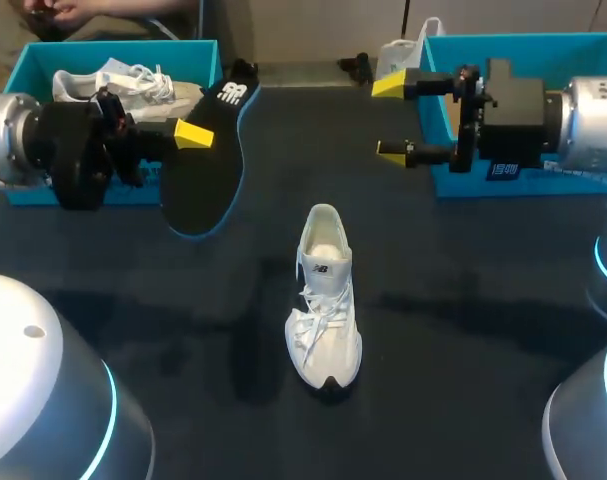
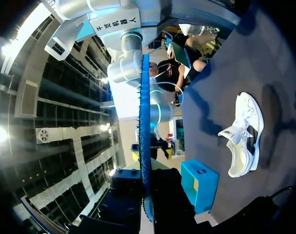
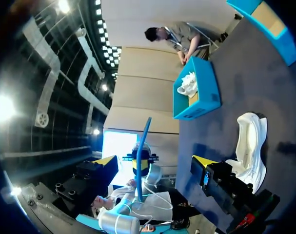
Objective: Take the shoe out of the shoebox, open the shoe tongue, remove and reinsert the insole, then place the shoe into the shoebox
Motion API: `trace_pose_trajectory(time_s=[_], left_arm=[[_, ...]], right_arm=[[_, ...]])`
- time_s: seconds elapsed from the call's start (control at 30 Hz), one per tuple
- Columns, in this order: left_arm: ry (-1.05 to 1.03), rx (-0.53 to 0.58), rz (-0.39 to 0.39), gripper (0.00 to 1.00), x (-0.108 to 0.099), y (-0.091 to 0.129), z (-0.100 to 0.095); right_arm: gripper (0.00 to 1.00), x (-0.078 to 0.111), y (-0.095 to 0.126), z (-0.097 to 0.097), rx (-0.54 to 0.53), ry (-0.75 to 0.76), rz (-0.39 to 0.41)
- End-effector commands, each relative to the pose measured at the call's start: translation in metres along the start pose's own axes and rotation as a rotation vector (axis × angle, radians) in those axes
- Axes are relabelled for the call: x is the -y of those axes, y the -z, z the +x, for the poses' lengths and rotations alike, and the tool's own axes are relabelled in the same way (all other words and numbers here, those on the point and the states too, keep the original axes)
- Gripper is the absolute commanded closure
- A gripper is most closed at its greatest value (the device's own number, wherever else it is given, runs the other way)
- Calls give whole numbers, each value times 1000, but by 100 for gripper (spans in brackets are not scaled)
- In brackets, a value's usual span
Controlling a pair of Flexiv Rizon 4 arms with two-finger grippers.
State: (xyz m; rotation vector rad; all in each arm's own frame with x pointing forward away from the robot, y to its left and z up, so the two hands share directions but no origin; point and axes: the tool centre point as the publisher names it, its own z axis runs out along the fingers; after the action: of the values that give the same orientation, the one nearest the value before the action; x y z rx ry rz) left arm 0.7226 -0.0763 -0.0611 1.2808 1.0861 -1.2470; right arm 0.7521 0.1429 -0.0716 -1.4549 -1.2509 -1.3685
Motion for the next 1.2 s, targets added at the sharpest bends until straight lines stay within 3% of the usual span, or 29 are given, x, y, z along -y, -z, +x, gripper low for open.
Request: trace_pose_trajectory(time_s=[0.03,0.17,0.5,0.63,0.7,0.97,1.2], left_arm=[[-1,-2,1,100,-1,0,0],[-1,-2,1,100,-1,0,0],[500,-104,-40,100,7,2,-8],[731,-157,-69,100,8,2,-2],[756,-148,-79,100,8,3,0],[1220,-97,-89,100,10,2,6],[1662,-16,-101,100,7,0,-3]], right_arm=[[0,2,1,0,3,-1,-2],[0,2,1,0,3,-1,-2],[0,2,1,0,3,-1,-2],[0,2,1,0,3,-1,-2],[0,2,1,0,3,-1,-2],[0,2,1,0,3,-1,-2],[0,2,1,0,3,-1,-2]])
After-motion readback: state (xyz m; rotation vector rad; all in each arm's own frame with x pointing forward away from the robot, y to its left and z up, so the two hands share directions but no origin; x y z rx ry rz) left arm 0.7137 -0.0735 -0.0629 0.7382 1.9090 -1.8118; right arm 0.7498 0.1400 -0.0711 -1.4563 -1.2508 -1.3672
